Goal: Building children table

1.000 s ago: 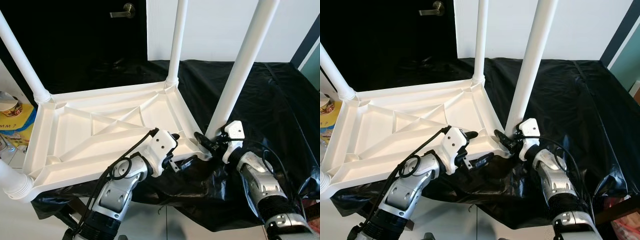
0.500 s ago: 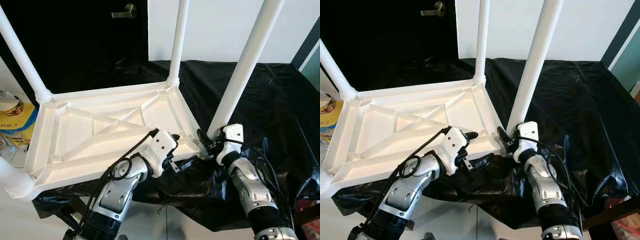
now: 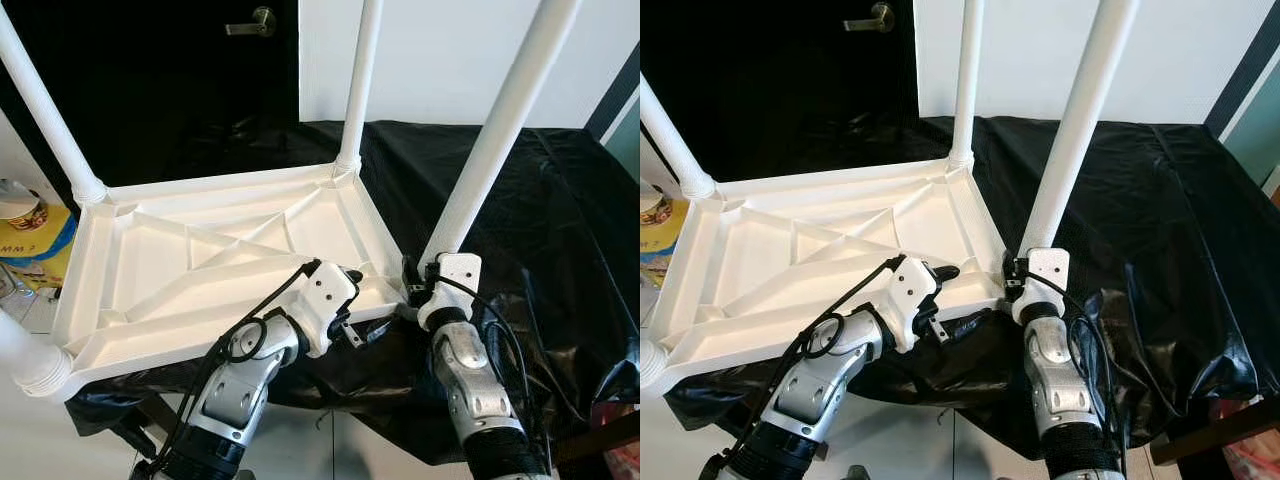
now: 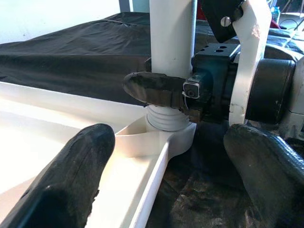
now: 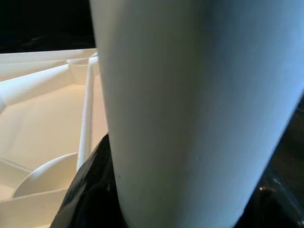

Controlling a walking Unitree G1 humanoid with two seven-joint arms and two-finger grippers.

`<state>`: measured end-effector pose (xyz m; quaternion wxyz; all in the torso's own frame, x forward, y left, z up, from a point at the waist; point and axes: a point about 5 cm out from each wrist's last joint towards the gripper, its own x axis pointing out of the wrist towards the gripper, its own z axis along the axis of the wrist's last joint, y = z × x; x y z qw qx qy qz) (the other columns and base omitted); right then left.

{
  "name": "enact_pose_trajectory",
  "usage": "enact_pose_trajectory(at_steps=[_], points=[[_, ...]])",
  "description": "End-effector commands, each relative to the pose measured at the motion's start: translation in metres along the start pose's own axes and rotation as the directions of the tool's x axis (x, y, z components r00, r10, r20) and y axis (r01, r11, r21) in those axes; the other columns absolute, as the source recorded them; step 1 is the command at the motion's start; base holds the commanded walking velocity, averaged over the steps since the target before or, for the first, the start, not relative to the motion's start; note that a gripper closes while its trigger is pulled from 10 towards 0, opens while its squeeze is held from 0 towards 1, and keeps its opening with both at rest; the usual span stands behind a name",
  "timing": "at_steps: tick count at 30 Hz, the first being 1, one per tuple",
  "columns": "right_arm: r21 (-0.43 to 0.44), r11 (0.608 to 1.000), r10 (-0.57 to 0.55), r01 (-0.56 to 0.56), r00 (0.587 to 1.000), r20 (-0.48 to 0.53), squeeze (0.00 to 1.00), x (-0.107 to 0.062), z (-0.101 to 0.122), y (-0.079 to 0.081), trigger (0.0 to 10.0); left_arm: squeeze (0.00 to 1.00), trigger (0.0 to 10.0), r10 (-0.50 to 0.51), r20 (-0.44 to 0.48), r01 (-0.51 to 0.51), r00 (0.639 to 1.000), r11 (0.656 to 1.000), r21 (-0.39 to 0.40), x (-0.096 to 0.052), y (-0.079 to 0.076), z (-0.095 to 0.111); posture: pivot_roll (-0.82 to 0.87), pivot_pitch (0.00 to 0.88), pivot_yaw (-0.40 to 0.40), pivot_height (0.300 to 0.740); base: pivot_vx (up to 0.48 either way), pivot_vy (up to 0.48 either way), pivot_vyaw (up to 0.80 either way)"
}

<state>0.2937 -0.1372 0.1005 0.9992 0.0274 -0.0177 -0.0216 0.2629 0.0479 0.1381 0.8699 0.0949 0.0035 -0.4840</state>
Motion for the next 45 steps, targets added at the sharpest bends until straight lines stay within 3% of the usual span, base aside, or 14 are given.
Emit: enact_pose_trajectory(at_steps=[1,7,8,9,21,22,28,29,32,33,39,43,44,45], points=[[-0.011,0.999,-0.046,0.045,0.995,-0.092,0.00,-0.008,-0.018,-0.008,10.0,0.00,10.0,0.060,-0.002,-0.060,0.998,0.998,0.001,0.001,0.000,0.001,-0.04,0.000,-0.066,0.740,0.000,0.000,0.00],[-0.024,0.999,-0.045,0.043,0.995,-0.088,0.00,-0.008,-0.016,-0.008,10.0,0.00,10.0,0.066,-0.003,-0.066,0.998,0.998,-0.001,0.000,0.002,0.001,-0.04,0.000,-0.065,0.740,0.000,0.000,0.00],[-0.031,0.999,-0.042,0.039,0.996,-0.077,0.31,-0.007,-0.013,-0.007,10.0,0.00,10.0,0.068,-0.005,-0.068,0.998,0.998,0.001,0.000,0.003,0.001,-0.03,0.000,-0.066,0.740,0.000,0.000,0.00],[-0.038,0.999,-0.034,0.032,0.997,-0.067,1.00,-0.006,-0.011,-0.006,10.0,0.00,10.0,0.071,-0.005,-0.071,0.997,0.998,0.003,0.000,0.003,0.002,-0.03,0.000,-0.067,0.740,0.000,0.000,0.00],[-0.045,0.995,0.088,-0.088,0.996,-0.014,1.00,-0.007,-0.003,-0.013,10.0,0.00,10.0,0.073,-0.002,-0.073,0.997,0.997,0.009,-0.001,0.003,0.003,-0.03,0.000,-0.068,0.740,0.000,0.000,0.00],[-0.063,0.983,0.172,-0.173,0.985,-0.017,1.00,-0.007,-0.001,-0.022,10.0,0.00,10.0,0.077,-0.005,-0.077,0.997,0.997,0.014,-0.001,0.004,0.003,-0.03,0.000,-0.070,0.740,0.000,0.000,0.00],[-0.061,0.969,0.238,-0.239,0.971,-0.021,1.00,-0.006,0.000,-0.026,10.0,0.00,10.0,0.077,-0.004,-0.077,0.997,0.997,0.018,-0.001,0.004,0.003,-0.03,0.000,-0.068,0.740,0.000,0.000,0.00],[-0.067,0.954,0.292,-0.293,0.956,-0.026,0.00,-0.005,0.002,-0.028,10.0,0.00,10.0,0.076,-0.002,-0.076,0.997,0.997,0.021,-0.001,0.004,0.004,-0.03,0.000,-0.066,0.740,0.000,0.000,0.00],[-0.081,0.926,0.369,-0.370,0.929,-0.029,0.00,-0.002,0.005,-0.031,10.0,0.00,10.0,0.073,-0.001,-0.073,0.997,0.997,0.024,-0.001,0.003,0.004,-0.03,0.000,-0.061,0.740,0.000,0.000,0.00],[-0.098,0.895,0.434,-0.435,0.900,-0.038,0.00,0.002,0.008,-0.033,10.0,0.00,10.0,0.069,-0.001,-0.069,0.998,0.997,0.026,-0.001,0.003,0.005,-0.03,0.000,-0.060,0.740,0.000,0.000,0.00],[-0.153,0.808,0.564,-0.568,0.822,-0.078,0.00,0.015,0.012,-0.033,10.0,0.00,10.0,0.059,-0.007,-0.059,0.998,0.998,0.033,-0.002,0.003,0.005,-0.02,0.000,-0.050,0.740,0.000,0.000,0.00],[-0.157,0.797,0.578,-0.583,0.812,-0.084,0.00,0.017,0.012,-0.032,10.0,0.00,10.0,0.059,-0.007,-0.058,0.998,0.998,0.035,-0.002,0.003,0.005,-0.02,0.000,-0.049,0.740,0.000,0.000,0.00],[-0.163,0.786,0.590,-0.596,0.803,-0.090,0.00,0.019,0.012,-0.030,4.5,0.00,10.0,0.059,-0.006,-0.059,0.998,0.998,0.037,-0.001,0.004,0.006,-0.02,0.000,-0.049,0.740,0.000,0.000,0.00],[-0.163,0.786,0.590,-0.596,0.803,-0.090,0.00,0.019,0.012,-0.030,4.5,0.00,10.0,0.059,-0.006,-0.059,0.998,0.998,0.037,-0.001,0.004,0.006,-0.02,0.000,-0.049,0.740,0.000,0.000,0.00]])
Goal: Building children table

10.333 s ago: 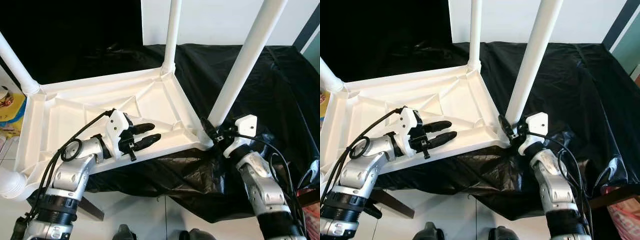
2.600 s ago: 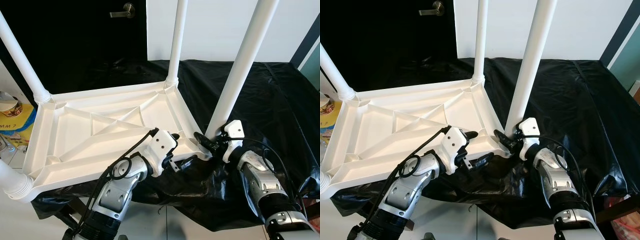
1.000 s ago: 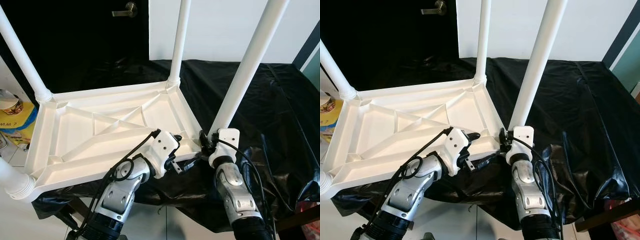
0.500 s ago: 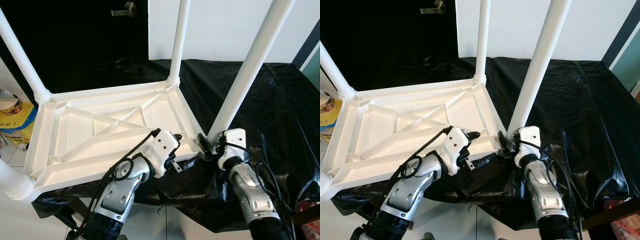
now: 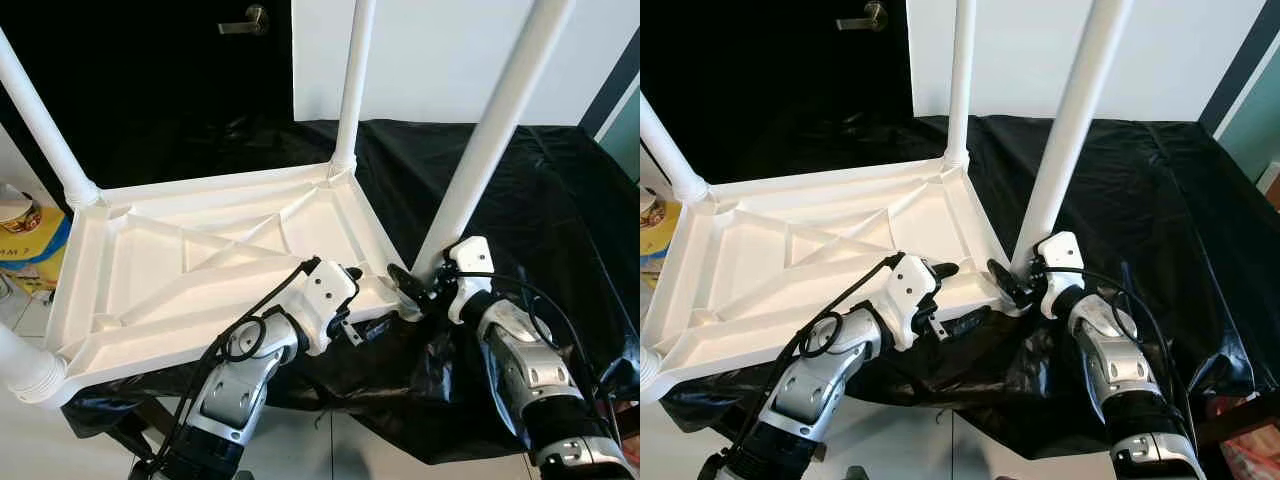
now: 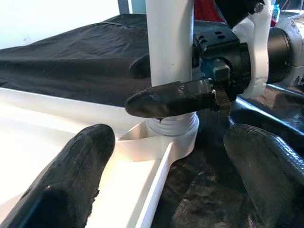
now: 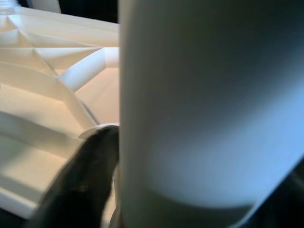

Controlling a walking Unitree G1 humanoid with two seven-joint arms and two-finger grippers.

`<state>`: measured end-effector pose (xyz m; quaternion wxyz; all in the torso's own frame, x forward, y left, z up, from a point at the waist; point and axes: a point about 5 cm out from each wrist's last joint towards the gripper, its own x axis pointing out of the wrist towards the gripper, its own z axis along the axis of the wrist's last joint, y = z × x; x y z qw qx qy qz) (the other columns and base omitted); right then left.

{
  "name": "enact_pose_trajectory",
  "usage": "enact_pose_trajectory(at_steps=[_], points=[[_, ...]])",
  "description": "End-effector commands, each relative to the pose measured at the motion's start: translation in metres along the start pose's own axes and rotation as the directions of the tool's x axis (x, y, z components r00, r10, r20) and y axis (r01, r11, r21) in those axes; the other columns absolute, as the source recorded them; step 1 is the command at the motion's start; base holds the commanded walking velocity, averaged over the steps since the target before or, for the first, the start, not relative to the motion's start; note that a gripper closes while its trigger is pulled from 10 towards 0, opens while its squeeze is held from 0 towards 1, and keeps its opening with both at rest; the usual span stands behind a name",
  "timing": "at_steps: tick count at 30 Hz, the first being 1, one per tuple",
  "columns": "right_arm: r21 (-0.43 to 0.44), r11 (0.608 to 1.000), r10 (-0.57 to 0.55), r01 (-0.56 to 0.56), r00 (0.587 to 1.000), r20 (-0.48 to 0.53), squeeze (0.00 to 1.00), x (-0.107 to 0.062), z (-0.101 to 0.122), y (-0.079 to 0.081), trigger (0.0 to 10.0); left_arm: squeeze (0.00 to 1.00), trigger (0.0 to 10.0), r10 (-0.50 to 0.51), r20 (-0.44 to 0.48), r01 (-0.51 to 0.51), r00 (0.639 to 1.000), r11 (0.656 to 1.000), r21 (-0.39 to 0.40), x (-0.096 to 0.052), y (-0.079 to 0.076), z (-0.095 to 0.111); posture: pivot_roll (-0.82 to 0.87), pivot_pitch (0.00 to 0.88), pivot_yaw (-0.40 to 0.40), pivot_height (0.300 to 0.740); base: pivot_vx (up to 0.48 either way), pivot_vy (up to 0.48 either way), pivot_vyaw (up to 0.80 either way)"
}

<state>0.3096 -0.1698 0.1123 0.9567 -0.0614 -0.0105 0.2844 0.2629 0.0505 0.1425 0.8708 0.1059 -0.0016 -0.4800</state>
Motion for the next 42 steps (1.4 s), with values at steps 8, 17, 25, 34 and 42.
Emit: enact_pose_trajectory(at_steps=[8,17,25,34,42], points=[[-0.007,0.998,0.063,-0.063,0.997,-0.038,0.00,0.004,-0.006,0.000,0.0,0.00,10.0,0.065,-0.003,-0.065,0.998,0.998,0.017,0.000,0.004,0.003,0.00,0.000,-0.062,0.740,0.000,0.000,0.00],[0.022,0.998,0.063,-0.062,0.996,-0.065,0.00,0.000,-0.014,-0.004,7.7,0.00,10.0,0.076,-0.002,-0.076,0.997,0.997,0.008,-0.001,0.003,0.003,-0.01,0.000,-0.066,0.740,0.000,0.000,0.00],[0.060,0.998,-0.020,0.022,0.999,-0.030,0.00,-0.003,-0.017,0.000,10.0,0.00,10.0,0.074,-0.007,-0.074,0.997,0.997,0.004,-0.001,0.001,0.001,-0.01,0.000,-0.068,0.740,0.000,0.000,0.00],[0.053,0.980,-0.191,0.193,0.980,-0.052,0.00,-0.006,-0.022,0.007,10.0,0.00,10.0,0.067,-0.012,-0.067,0.998,0.998,0.002,0.000,0.000,-0.001,-0.02,0.000,-0.068,0.740,0.000,0.000,0.00],[0.059,0.954,-0.289,0.294,0.954,-0.081,0.00,-0.004,-0.025,0.016,10.0,0.00,10.0,0.060,-0.013,-0.060,0.998,0.998,0.003,0.001,-0.001,-0.001,-0.02,0.000,-0.066,0.740,0.000,0.000,0.00]])
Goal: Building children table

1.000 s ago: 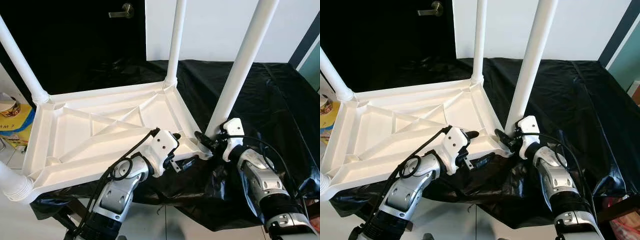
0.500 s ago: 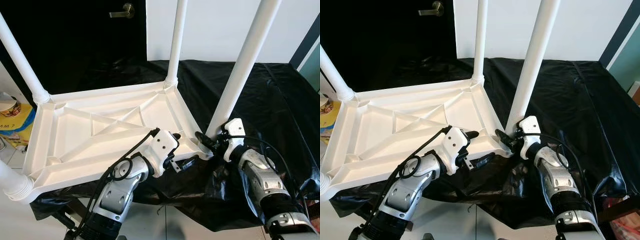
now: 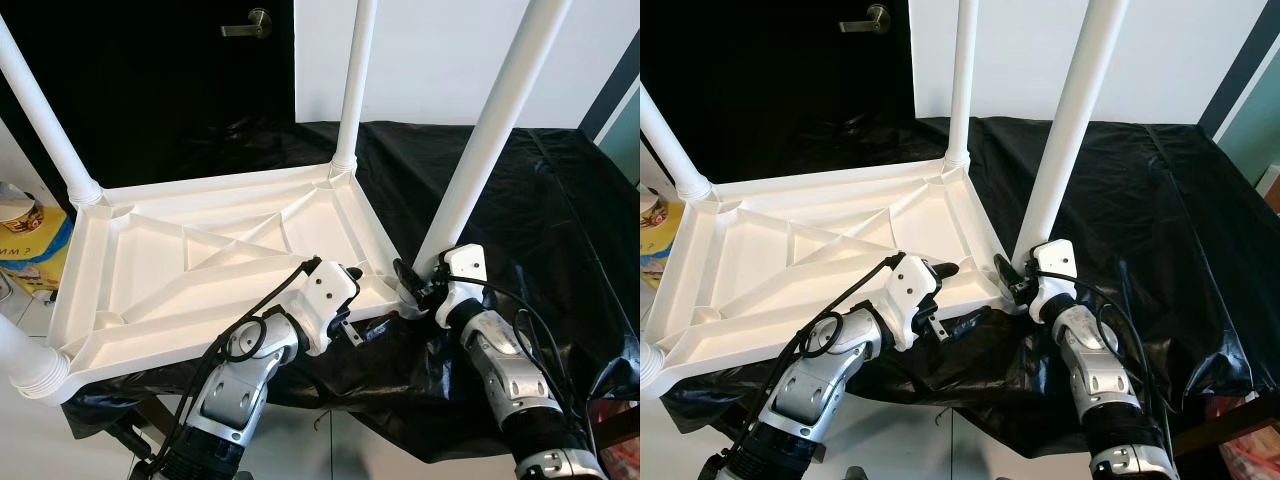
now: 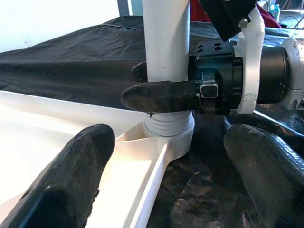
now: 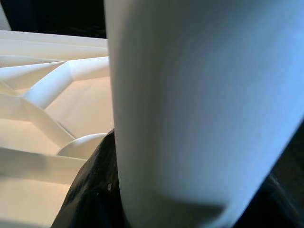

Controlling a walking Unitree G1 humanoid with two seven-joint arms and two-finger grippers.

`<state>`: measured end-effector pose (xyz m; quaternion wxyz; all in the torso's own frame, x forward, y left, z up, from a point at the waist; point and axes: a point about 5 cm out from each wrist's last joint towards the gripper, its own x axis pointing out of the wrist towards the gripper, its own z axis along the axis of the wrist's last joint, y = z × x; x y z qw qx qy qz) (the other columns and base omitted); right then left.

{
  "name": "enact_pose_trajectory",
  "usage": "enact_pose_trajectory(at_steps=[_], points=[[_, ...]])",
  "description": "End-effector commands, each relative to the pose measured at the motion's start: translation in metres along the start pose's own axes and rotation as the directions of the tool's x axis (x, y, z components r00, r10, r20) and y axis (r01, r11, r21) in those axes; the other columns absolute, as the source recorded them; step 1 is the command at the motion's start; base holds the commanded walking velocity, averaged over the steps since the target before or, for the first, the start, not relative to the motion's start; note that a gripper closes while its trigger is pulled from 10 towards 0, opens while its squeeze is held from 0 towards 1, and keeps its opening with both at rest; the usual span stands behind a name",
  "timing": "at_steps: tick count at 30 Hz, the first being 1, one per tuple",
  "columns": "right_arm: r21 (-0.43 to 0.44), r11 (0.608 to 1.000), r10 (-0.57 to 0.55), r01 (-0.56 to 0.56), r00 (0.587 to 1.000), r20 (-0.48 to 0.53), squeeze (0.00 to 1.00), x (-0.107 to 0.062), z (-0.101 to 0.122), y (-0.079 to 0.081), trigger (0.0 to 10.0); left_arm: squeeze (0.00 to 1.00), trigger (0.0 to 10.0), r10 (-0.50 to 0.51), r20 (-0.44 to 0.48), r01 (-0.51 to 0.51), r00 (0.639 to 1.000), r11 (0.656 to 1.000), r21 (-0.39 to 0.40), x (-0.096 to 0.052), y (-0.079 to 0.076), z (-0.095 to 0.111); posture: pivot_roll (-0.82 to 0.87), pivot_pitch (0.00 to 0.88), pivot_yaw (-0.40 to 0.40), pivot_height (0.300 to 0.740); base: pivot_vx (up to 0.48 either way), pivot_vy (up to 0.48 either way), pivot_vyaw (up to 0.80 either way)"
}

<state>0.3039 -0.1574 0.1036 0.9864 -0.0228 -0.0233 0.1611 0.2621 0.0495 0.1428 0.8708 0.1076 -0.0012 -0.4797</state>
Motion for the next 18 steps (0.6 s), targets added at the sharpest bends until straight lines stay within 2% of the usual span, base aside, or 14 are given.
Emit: enact_pose_trajectory(at_steps=[1,2,6,8,10,11,12,14,18], points=[[-0.006,0.996,-0.091,0.091,0.990,-0.103,0.00,-0.007,-0.019,0.001,10.0,0.00,10.0,0.058,-0.010,-0.058,0.998,0.998,0.002,0.001,0.000,-0.001,-0.02,0.000,-0.068,0.740,0.000,0.000,0.00],[0.000,0.989,-0.144,0.145,0.984,-0.107,0.00,-0.007,-0.020,0.003,10.0,0.00,10.0,0.056,-0.010,-0.056,0.998,0.998,0.002,0.001,0.000,-0.001,-0.02,0.000,-0.067,0.740,0.000,0.000,0.00],[0.005,0.982,-0.185,0.187,0.977,-0.109,0.00,-0.007,-0.021,0.005,10.0,0.00,10.0,0.055,-0.011,-0.055,0.998,0.998,0.004,0.001,0.000,-0.002,-0.02,0.000,-0.070,0.740,0.000,0.000,0.00],[0.023,0.962,-0.268,0.272,0.957,-0.115,0.00,-0.007,-0.022,0.009,10.0,0.00,10.0,0.053,-0.012,-0.053,0.999,0.999,0.006,0.001,0.000,-0.002,-0.02,0.000,-0.072,0.740,0.000,0.000,0.00],[0.023,0.962,-0.268,0.272,0.957,-0.115,0.00,-0.007,-0.022,0.009,10.0,0.00,10.0,0.053,-0.012,-0.053,0.999,0.999,0.006,0.001,0.000,-0.002,-0.02,0.000,-0.072,0.740,0.000,0.000,0.00],[0.037,0.949,-0.307,0.314,0.944,-0.119,0.00,-0.008,-0.022,0.011,10.0,0.00,10.0,0.054,-0.011,-0.054,0.998,0.999,0.007,0.001,0.000,-0.001,-0.02,0.000,-0.073,0.740,0.000,0.000,0.00],[0.037,0.949,-0.307,0.314,0.944,-0.119,0.00,-0.008,-0.022,0.011,10.0,0.00,10.0,0.054,-0.011,-0.054,0.998,0.999,0.007,0.001,0.000,-0.001,-0.02,0.000,-0.073,0.740,0.000,0.000,0.00],[0.060,0.942,-0.319,0.329,0.939,-0.130,0.00,-0.008,-0.023,0.025,10.0,0.00,10.0,0.053,-0.010,-0.053,0.999,0.999,0.004,0.001,0.000,-0.001,-0.01,0.000,-0.077,0.740,0.000,0.000,0.00],[0.062,0.946,-0.309,0.318,0.943,-0.123,0.00,-0.008,-0.021,0.030,10.0,0.00,10.0,0.052,-0.007,-0.052,0.999,0.999,0.004,0.002,-0.001,-0.001,-0.02,0.000,-0.078,0.740,0.000,0.000,0.00]])
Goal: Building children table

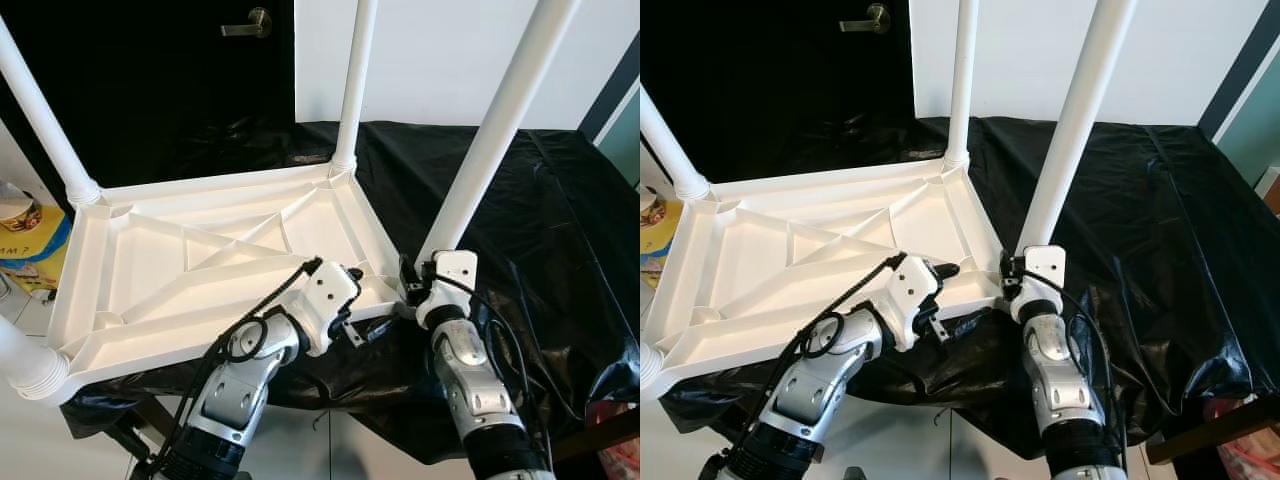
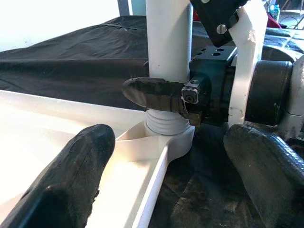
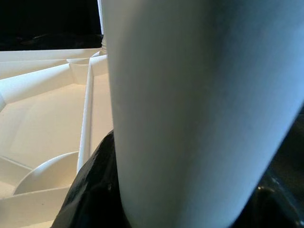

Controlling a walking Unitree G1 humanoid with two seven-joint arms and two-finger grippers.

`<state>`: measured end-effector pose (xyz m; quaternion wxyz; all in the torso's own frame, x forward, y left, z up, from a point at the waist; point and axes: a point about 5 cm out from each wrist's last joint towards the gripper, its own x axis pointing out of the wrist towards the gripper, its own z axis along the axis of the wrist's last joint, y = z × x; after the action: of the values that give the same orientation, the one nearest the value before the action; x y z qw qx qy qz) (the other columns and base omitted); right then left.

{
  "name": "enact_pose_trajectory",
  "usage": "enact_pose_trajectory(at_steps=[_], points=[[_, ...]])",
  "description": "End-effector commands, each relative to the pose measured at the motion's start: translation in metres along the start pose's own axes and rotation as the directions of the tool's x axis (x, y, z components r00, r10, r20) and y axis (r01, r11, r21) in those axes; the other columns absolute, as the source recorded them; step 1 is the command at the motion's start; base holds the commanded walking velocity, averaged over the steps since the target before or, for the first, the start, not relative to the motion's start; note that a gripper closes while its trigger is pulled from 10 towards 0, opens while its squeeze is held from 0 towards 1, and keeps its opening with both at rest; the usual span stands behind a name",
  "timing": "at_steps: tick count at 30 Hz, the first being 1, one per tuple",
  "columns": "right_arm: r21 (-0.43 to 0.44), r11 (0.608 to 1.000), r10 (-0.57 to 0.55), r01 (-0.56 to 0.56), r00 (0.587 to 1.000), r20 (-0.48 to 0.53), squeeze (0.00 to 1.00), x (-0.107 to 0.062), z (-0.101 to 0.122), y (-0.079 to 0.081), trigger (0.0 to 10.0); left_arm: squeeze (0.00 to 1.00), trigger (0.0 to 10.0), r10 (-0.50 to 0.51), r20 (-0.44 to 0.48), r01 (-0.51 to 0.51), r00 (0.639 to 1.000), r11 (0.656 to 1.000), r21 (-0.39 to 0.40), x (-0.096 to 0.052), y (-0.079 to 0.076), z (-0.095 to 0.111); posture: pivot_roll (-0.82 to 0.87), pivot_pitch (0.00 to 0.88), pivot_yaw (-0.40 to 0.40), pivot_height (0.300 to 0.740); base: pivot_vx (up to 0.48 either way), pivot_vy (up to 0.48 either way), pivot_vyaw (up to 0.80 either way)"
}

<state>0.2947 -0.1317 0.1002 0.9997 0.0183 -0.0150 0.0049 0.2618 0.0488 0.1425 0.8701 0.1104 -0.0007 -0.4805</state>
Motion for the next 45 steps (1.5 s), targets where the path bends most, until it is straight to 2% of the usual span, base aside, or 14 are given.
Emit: enact_pose_trajectory(at_steps=[1,9,10,16,22,23,24,28,34,40,41,42,43,45], points=[[-0.014,1.000,-0.014,0.012,0.995,-0.098,0.00,-0.008,-0.019,-0.002,10.0,0.00,10.0,0.054,-0.003,-0.054,0.999,0.999,0.000,0.002,0.000,0.000,-0.02,0.000,-0.078,0.740,0.000,0.000,0.00],[-0.022,0.999,-0.037,0.035,0.996,-0.082,0.00,-0.008,-0.016,-0.003,10.0,0.00,10.0,0.053,-0.002,-0.053,0.999,0.999,0.003,0.002,0.000,-0.001,-0.02,0.000,-0.078,0.740,0.000,0.000,0.00],[-0.020,0.999,-0.040,0.039,0.996,-0.077,1.00,-0.007,-0.015,-0.004,10.0,0.00,10.0,0.053,-0.002,-0.053,0.999,0.999,0.003,0.002,0.000,-0.001,-0.02,0.000,-0.077,0.740,0.000,0.000,0.00],[-0.001,1.000,-0.014,0.014,0.999,-0.044,1.00,-0.009,-0.010,-0.007,10.0,0.00,10.0,0.050,-0.002,-0.050,0.999,0.999,0.003,0.002,-0.001,-0.001,-0.02,0.000,-0.077,0.740,0.000,0.000,0.00],[0.016,0.997,0.070,-0.070,0.998,0.004,1.00,-0.014,-0.003,-0.021,10.0,0.00,10.0,0.048,-0.005,-0.048,0.999,0.999,0.002,0.002,-0.002,-0.001,-0.03,0.000,-0.075,0.740,0.000,0.000,0.00],[0.021,0.992,0.127,-0.127,0.992,-0.007,0.93,-0.016,-0.004,-0.026,10.0,0.00,10.0,0.047,-0.005,-0.047,0.999,0.999,0.002,0.001,-0.001,-0.002,-0.03,0.000,-0.075,0.740,0.000,0.000,0.00],[0.015,0.985,0.174,-0.174,0.985,-0.014,0.00,-0.018,-0.005,-0.031,10.0,0.00,10.0,0.047,-0.006,-0.047,0.999,0.999,0.003,0.002,-0.001,-0.002,-0.03,0.000,-0.076,0.740,0.000,0.000,0.00],[0.000,0.963,0.268,-0.268,0.963,-0.024,0.00,-0.020,-0.004,-0.038,10.0,0.00,10.0,0.047,-0.005,-0.047,0.999,0.999,0.005,0.002,0.000,-0.001,-0.03,0.000,-0.075,0.740,0.000,0.000,0.00],[-0.025,0.943,0.330,-0.331,0.943,-0.029,0.00,-0.017,-0.001,-0.042,10.0,0.00,10.0,0.045,-0.003,-0.045,0.999,0.999,0.005,0.004,0.000,-0.001,-0.03,0.000,-0.070,0.740,0.000,0.000,0.00],[-0.101,0.910,0.399,-0.401,0.916,-0.044,0.00,0.000,0.002,-0.043,10.0,0.00,10.0,0.038,-0.003,-0.038,0.999,0.999,0.010,0.004,0.000,-0.001,-0.04,0.000,-0.058,0.740,0.000,0.000,0.00],[-0.142,0.888,0.433,-0.438,0.899,-0.067,0.00,0.007,0.002,-0.039,10.0,0.00,10.0,0.036,-0.003,-0.036,0.999,0.999,0.013,0.004,0.001,0.000,-0.04,0.000,-0.057,0.740,0.000,0.000,0.00],[-0.142,0.888,0.433,-0.438,0.899,-0.067,0.00,0.007,0.002,-0.039,10.0,0.00,10.0,0.036,-0.003,-0.036,0.999,0.999,0.013,0.004,0.001,0.000,-0.04,0.000,-0.057,0.740,0.000,0.000,0.00],[-0.163,0.870,0.456,-0.465,0.885,-0.091,0.00,0.012,0.001,-0.036,10.0,0.00,10.0,0.035,-0.004,-0.035,0.999,0.999,0.016,0.004,0.001,0.000,-0.04,0.000,-0.057,0.740,0.000,0.000,0.00],[-0.163,0.870,0.456,-0.465,0.885,-0.091,0.00,0.012,0.001,-0.036,10.0,0.00,10.0,0.035,-0.004,-0.035,0.999,0.999,0.016,0.004,0.001,0.000,-0.04,0.000,-0.057,0.740,0.000,0.000,0.00]])
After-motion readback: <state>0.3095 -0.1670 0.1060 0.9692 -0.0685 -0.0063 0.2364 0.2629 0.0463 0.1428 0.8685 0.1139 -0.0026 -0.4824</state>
